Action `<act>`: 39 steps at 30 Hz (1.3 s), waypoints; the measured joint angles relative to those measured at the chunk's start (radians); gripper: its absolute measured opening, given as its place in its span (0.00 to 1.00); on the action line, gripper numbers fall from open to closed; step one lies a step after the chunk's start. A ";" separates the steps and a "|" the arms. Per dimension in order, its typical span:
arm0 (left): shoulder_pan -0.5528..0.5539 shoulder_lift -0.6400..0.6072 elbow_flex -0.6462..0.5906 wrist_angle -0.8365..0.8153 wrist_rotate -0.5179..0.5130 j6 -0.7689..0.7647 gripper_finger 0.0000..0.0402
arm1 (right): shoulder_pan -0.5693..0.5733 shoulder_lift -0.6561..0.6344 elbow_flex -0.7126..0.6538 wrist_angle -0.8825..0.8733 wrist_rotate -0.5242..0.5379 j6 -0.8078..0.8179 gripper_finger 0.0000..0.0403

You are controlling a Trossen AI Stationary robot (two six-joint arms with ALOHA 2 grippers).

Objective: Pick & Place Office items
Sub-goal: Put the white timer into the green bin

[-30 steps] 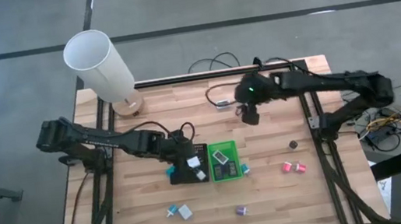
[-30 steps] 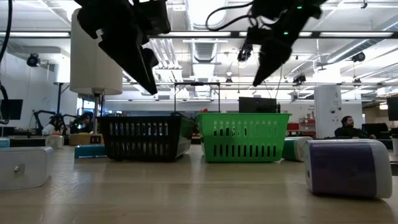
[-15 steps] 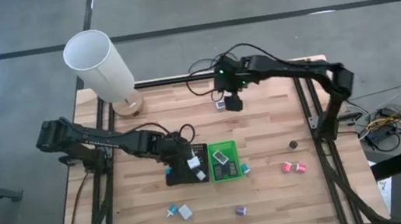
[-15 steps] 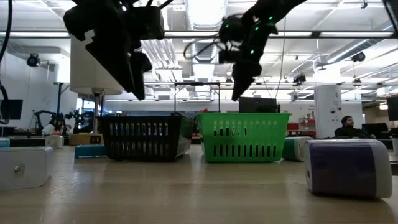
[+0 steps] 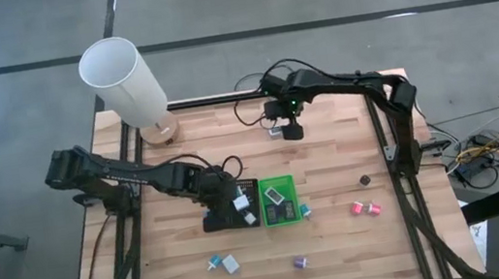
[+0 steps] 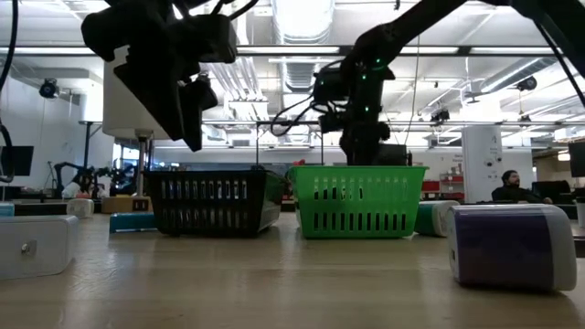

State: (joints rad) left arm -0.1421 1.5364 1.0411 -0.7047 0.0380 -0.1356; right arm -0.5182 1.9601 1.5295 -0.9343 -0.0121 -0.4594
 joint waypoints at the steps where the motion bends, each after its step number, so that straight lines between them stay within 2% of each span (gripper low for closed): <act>1: 0.000 0.000 0.000 -0.003 0.000 0.000 0.64 | 0.001 0.008 0.000 0.002 -0.003 -0.005 0.81; 10: 0.000 0.000 0.000 -0.028 0.000 0.000 0.64 | 0.008 0.072 -0.001 0.021 -0.046 -0.023 0.84; 19: 0.000 0.000 0.000 -0.034 0.005 0.000 0.64 | 0.010 0.067 -0.002 0.061 -0.049 -0.031 0.87; 39: 0.000 0.000 0.000 -0.034 0.026 0.000 0.64 | 0.011 0.074 -0.002 0.101 -0.065 -0.041 0.87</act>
State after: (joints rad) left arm -0.1425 1.5364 1.0408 -0.7383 0.0639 -0.1352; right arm -0.5072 2.0342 1.5280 -0.8329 -0.0770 -0.5007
